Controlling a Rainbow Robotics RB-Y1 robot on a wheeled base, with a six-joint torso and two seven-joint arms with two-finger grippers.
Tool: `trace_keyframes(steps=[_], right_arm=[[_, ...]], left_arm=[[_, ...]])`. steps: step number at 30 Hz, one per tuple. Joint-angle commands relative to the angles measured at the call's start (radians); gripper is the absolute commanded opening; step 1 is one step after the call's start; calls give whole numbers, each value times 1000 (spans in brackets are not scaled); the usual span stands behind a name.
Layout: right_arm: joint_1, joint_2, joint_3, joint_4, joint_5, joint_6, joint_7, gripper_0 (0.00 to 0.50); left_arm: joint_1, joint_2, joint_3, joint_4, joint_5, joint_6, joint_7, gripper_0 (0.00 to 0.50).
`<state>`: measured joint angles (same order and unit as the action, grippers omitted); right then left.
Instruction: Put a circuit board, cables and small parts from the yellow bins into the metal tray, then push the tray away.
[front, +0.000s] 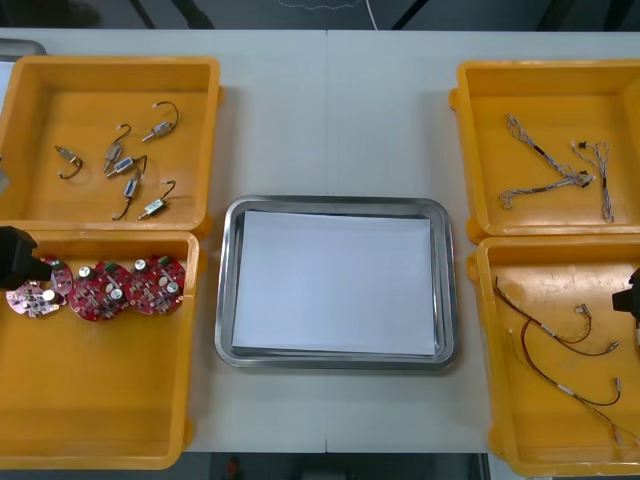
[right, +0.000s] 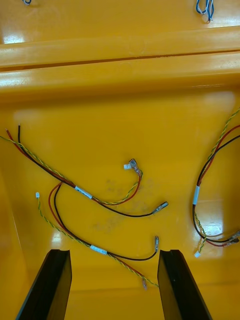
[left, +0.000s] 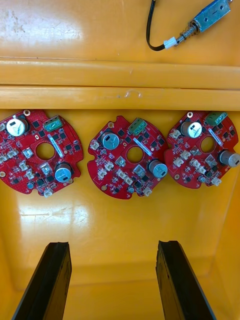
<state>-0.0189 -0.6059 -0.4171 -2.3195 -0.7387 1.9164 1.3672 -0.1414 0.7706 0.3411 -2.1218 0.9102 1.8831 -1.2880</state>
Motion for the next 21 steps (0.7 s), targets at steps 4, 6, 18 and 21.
trace_keyframes(steps=[4,6,18,21], right_arm=[[13,-32,11,-11,4,3,-25,500],[13,-32,11,-11,4,3,-25,500],[13,-32,11,-11,4,3,-25,500],[13,-32,11,-11,4,3,-25,500]], left_arm=[[-23,-10,-10,-6,-8,-7,50,500],[-23,-10,-10,-6,-8,-7,50,500],[-23,-10,-10,-6,-8,-7,50,500],[-23,-10,-10,-6,-8,-7,50,500]])
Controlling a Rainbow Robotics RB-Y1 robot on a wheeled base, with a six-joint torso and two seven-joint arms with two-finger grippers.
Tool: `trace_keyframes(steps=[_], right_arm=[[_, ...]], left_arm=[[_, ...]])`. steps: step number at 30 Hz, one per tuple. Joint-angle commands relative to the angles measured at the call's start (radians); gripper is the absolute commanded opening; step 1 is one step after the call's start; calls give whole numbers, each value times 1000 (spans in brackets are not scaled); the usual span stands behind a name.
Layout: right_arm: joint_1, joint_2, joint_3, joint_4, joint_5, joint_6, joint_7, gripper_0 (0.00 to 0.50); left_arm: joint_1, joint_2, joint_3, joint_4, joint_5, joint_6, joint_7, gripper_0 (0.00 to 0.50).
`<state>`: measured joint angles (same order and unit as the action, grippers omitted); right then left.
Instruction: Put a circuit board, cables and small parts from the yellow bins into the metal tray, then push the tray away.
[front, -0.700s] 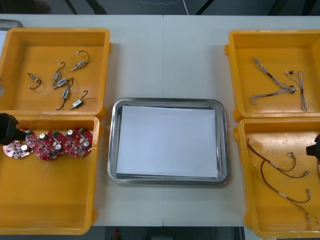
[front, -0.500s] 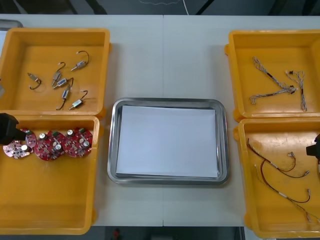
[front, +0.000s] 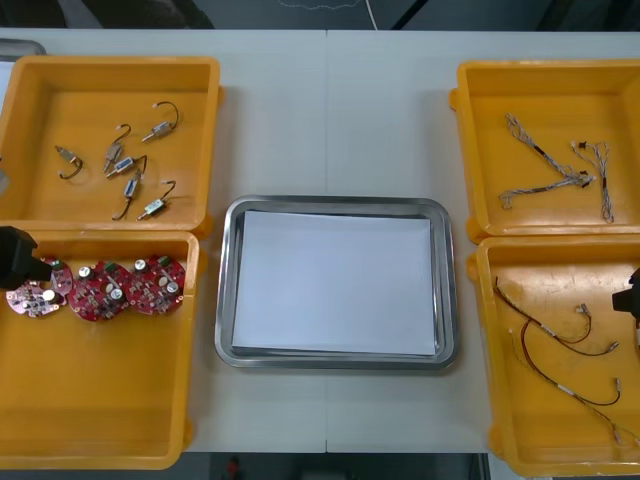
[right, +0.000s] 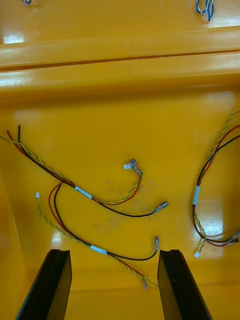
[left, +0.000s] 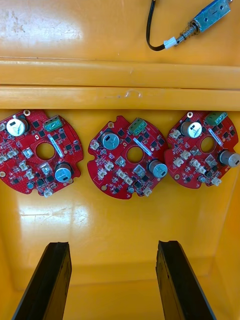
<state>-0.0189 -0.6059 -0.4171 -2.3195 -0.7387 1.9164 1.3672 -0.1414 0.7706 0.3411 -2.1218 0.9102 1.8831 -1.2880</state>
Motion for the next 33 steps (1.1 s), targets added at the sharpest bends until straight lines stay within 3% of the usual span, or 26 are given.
trace_keyframes(steps=[1,33], right_arm=[[13,-32,11,-11,4,3,-25,500],[13,-32,11,-11,4,3,-25,500]], left_arm=[[-23,-10,-10,-6,-8,-7,50,500],[-23,-10,-10,-6,-8,-7,50,500]])
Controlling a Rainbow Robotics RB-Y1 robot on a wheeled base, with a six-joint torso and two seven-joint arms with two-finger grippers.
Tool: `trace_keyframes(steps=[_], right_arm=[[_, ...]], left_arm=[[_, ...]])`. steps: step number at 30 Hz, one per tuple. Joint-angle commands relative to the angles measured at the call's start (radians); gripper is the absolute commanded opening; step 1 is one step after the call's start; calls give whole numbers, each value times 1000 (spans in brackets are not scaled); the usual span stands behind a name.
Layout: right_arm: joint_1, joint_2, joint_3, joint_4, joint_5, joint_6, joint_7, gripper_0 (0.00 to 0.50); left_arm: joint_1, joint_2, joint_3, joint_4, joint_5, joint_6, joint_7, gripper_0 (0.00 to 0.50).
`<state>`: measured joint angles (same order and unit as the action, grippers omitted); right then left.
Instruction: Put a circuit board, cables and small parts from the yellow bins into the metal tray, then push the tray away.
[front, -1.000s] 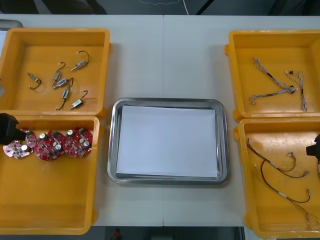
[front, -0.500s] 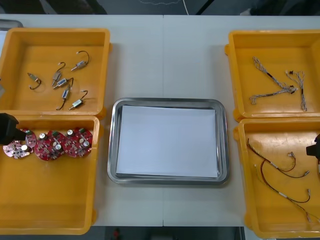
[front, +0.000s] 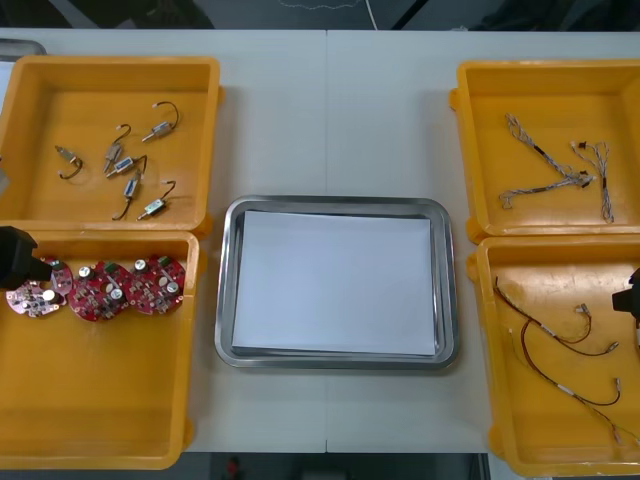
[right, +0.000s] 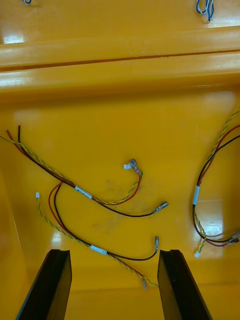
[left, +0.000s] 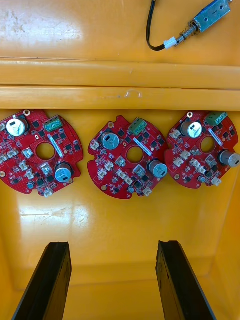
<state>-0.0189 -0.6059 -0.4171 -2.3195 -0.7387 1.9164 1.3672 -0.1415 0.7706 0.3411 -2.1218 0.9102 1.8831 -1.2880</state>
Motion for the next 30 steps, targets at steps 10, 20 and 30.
trace_keyframes(steps=[10,20,30], right_arm=[[13,-32,11,-11,4,3,-25,500],[13,-32,11,-11,4,3,-25,500],[13,-32,11,-11,4,3,-25,500]], left_arm=[[-23,-10,-10,-6,-8,-7,50,500],[-23,-10,-10,-6,-8,-7,50,500],[-23,-10,-10,-6,-8,-7,50,500]])
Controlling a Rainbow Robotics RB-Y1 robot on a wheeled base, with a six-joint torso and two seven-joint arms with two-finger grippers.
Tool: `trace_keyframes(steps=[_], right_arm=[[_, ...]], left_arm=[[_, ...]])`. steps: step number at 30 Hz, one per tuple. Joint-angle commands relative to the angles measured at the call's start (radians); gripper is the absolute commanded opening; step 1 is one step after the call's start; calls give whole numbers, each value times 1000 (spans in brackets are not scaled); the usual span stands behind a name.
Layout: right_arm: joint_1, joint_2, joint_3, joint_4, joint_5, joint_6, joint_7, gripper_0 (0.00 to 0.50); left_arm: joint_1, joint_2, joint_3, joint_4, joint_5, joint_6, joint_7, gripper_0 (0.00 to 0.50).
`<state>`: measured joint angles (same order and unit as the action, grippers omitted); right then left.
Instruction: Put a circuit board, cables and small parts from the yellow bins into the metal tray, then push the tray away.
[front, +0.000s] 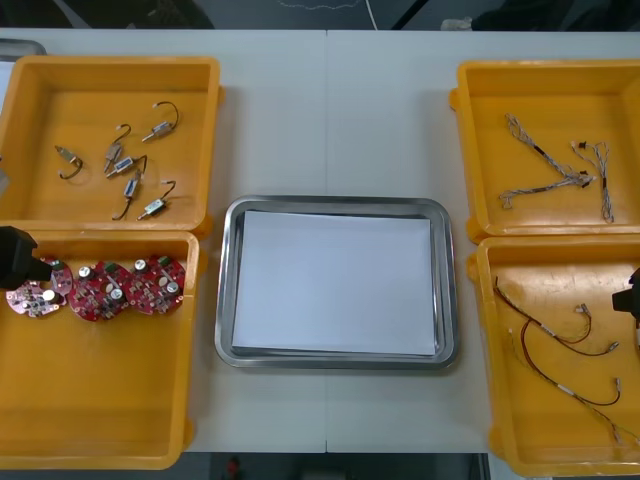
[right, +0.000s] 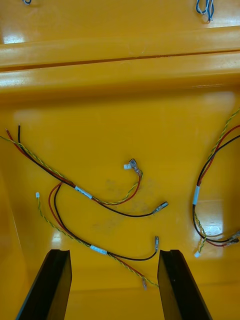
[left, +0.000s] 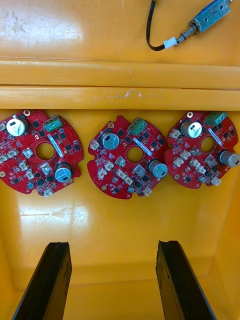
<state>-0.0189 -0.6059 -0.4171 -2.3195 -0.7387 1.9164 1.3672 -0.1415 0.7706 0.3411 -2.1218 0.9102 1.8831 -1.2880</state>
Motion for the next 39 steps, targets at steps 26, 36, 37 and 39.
trace_keyframes(steps=[26,36,37,39], right_arm=[[-7,-45,-20,-9,-5,3,-23,500],[-4,-54,-52,-12,-5,3,3,500],[-6,-57,-57,-14,-8,3,6,500],[-6,-60,-62,-15,-11,3,9,500]], left_arm=[[-23,-10,-10,-6,-8,-7,50,500],[-23,-10,-10,-6,-8,-7,50,500],[-7,-7,-28,10,-4,2,45,500],[-9,-5,-27,10,-4,2,45,500]])
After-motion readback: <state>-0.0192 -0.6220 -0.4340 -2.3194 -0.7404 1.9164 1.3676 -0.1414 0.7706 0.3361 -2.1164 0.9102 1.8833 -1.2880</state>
